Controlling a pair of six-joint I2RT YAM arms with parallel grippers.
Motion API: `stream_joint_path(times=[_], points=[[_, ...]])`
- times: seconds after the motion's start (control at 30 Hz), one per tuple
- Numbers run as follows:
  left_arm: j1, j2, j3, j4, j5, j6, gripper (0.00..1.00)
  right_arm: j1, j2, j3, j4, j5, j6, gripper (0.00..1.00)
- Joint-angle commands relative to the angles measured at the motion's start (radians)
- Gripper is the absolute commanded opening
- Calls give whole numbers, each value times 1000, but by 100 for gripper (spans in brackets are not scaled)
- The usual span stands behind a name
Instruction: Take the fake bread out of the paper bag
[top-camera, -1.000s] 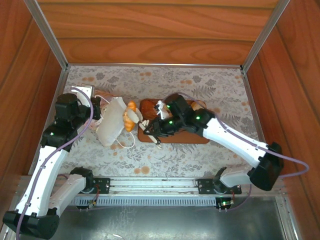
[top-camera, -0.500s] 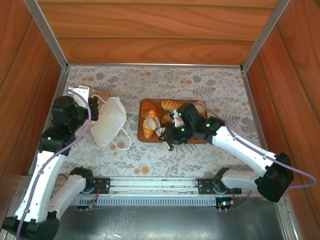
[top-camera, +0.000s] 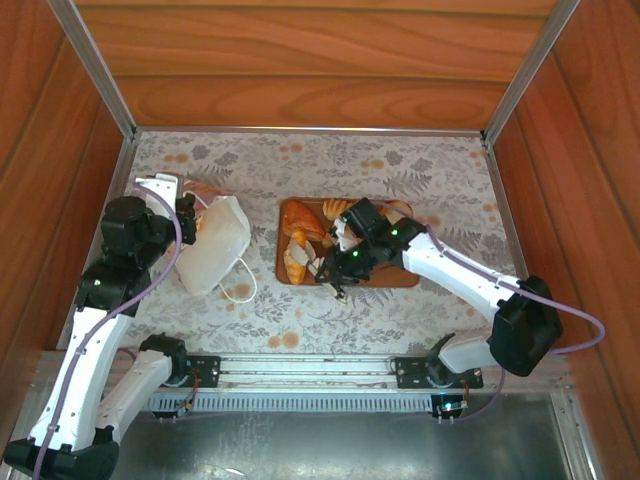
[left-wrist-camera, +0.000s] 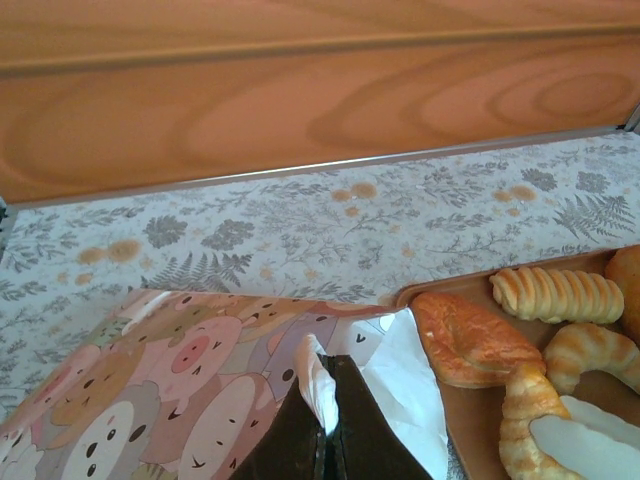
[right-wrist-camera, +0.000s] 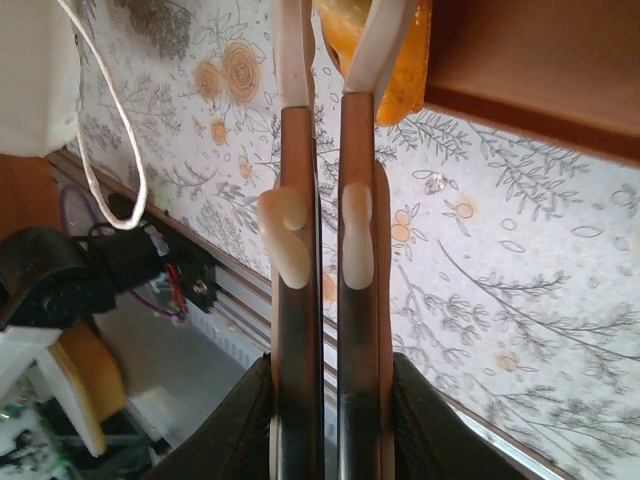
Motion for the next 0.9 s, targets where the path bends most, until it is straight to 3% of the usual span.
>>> stream_joint_path(times=[0.0, 0.17, 0.4, 0.7, 0.87], points=[[-10, 9, -4, 22, 7, 18, 0, -23, 31, 108, -193, -38, -226, 28], [-11, 15, -4, 22, 19, 20, 0, -49, 136, 234, -379, -38, -399, 28], [-11, 12, -8, 23, 17, 19, 0, -64, 226, 346, -515, 45, -523, 29], [-10, 18, -13, 25, 16, 14, 0, -84, 322, 406, -550, 68, -576, 30], [-9, 17, -10, 24, 11, 14, 0, -89, 355, 421, -540, 57, -589, 36]])
